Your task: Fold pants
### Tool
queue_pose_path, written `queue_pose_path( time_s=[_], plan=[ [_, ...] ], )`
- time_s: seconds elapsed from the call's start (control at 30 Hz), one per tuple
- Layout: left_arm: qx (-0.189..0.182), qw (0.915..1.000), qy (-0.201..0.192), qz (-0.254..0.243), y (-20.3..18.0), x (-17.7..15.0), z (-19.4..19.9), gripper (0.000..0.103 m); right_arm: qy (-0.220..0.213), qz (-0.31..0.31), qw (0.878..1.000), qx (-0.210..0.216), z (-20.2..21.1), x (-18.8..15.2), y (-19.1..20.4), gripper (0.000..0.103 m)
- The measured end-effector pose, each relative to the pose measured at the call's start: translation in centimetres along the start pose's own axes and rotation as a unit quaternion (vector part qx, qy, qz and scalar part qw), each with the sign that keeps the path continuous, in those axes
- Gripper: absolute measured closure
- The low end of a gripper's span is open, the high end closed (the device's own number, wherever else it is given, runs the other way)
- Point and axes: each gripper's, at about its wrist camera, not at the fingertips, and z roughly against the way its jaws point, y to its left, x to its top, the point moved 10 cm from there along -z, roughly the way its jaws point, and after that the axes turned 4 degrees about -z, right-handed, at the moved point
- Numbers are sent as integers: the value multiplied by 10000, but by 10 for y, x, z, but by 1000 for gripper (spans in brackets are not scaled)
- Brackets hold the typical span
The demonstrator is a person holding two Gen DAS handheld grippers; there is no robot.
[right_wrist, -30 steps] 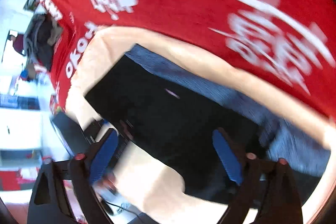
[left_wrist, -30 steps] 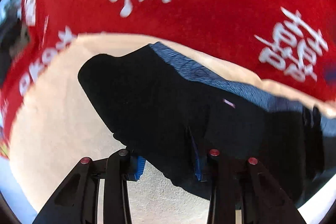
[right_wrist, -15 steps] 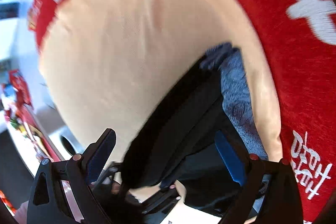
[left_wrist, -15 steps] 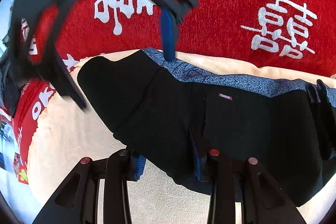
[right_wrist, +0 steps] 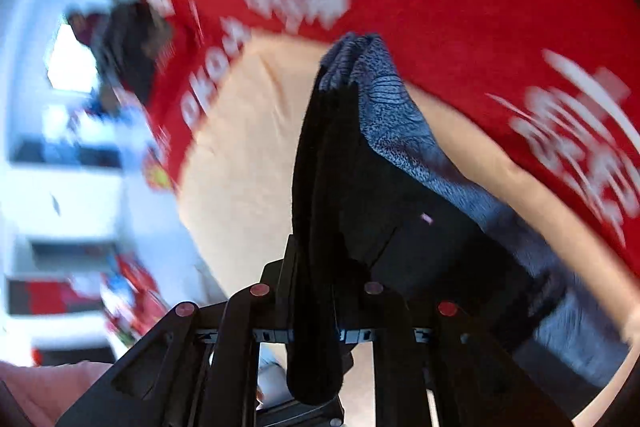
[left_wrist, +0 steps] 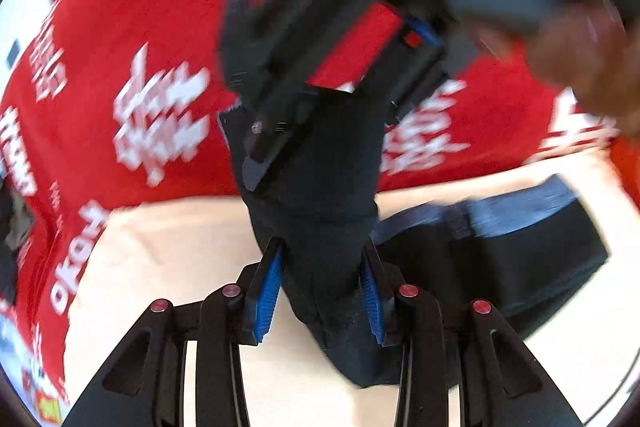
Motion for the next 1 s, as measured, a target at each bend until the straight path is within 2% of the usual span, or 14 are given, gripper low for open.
queue_pose_path(
  time_s=[0.1,0.23,0.37,0.5,0.53,0.57,0.67,0.73,0.83,0.93,1.0],
  plan=[
    [-464,9985,-74,-266,-51,23,18,65,-663,-416,9961,416,59,-28,-35,87],
    [-970,9920,-15,-805,-132,35,30,65,-1400,-969,9825,750,123,-82,-101,87],
    [-1237,9817,178,-1435,-213,25,20,65,-1757,-1525,9680,941,145,-130,-170,87],
    [-1298,9728,652,-1805,-260,-7,-15,63,-1837,-2054,9562,987,138,-166,-245,87],
    [-1288,9709,796,-1856,-261,-15,-24,55,-1787,-2195,9541,979,123,-174,-262,87],
    [-1337,9673,1030,-1895,-265,-27,-31,54,-1727,-2277,9535,955,111,-180,-274,87],
    [-1436,9626,1276,-1910,-264,-41,-30,52,-1592,-2456,9503,1057,91,-194,-292,87],
    [-1484,9635,1331,-1788,-254,-41,-20,18,-1589,-2449,9504,1072,90,-194,-292,87],
    [-1527,9720,1203,-1321,-224,-25,1,17,-1580,-2279,9559,970,96,-191,-289,90],
    [-1099,9796,1290,-1079,-195,-17,-7,17,-1517,-2008,9625,1014,104,-184,-276,91],
    [-878,9831,1464,-662,-170,-15,-25,17,-1469,-1923,9643,1076,106,-184,-275,91]
  ],
)
